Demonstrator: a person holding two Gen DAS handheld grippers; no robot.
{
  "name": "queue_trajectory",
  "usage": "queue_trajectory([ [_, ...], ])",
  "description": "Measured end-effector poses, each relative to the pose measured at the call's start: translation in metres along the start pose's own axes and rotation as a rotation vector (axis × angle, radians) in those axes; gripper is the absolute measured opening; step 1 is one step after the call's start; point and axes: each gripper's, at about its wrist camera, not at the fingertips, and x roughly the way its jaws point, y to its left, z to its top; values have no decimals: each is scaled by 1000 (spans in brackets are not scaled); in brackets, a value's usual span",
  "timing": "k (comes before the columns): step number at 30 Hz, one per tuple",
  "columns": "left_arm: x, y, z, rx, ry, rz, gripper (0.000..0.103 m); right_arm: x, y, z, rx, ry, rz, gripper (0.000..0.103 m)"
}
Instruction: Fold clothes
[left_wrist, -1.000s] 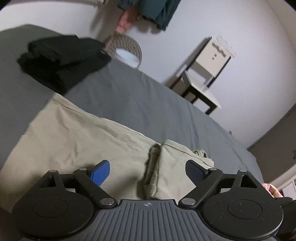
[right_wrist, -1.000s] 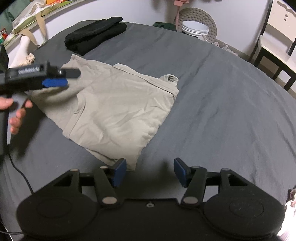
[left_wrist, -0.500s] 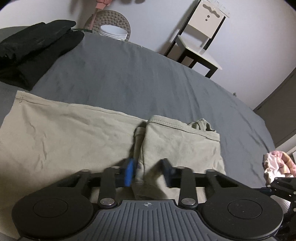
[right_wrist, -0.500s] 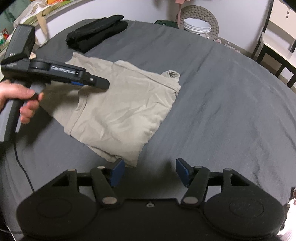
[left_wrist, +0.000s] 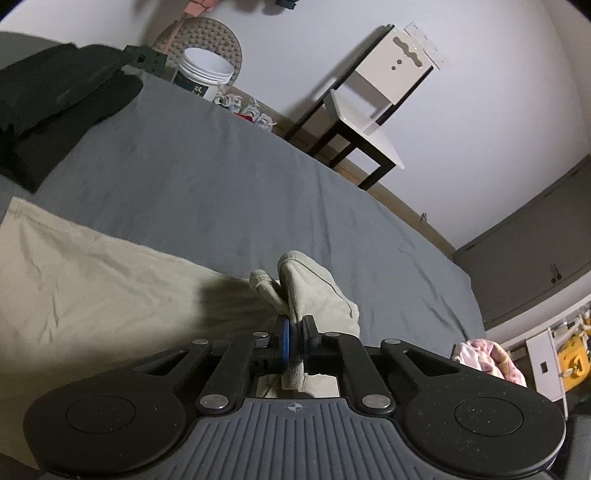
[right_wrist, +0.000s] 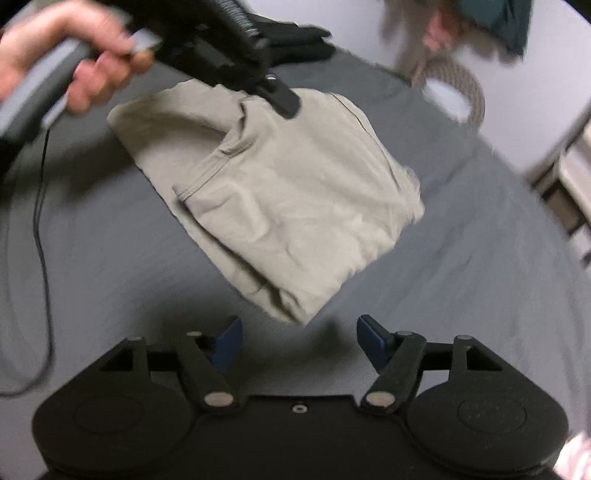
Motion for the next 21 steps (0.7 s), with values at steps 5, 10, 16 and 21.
queue_trajectory([
  [5, -4, -20, 7, 40, 33, -12, 6, -27, -8, 14, 81, -191, 70, 73],
  [10, -5, -52, 9, 70, 63, -44, 6, -36, -13, 42, 234, -221, 59, 83],
  [16, 1, -74, 7, -14, 83, -121, 6, -40, -10, 68, 352, -218, -15, 94],
  [21, 13, -85, -2, -77, 86, -156, 6, -33, -21, 66, 376, -174, -76, 93],
])
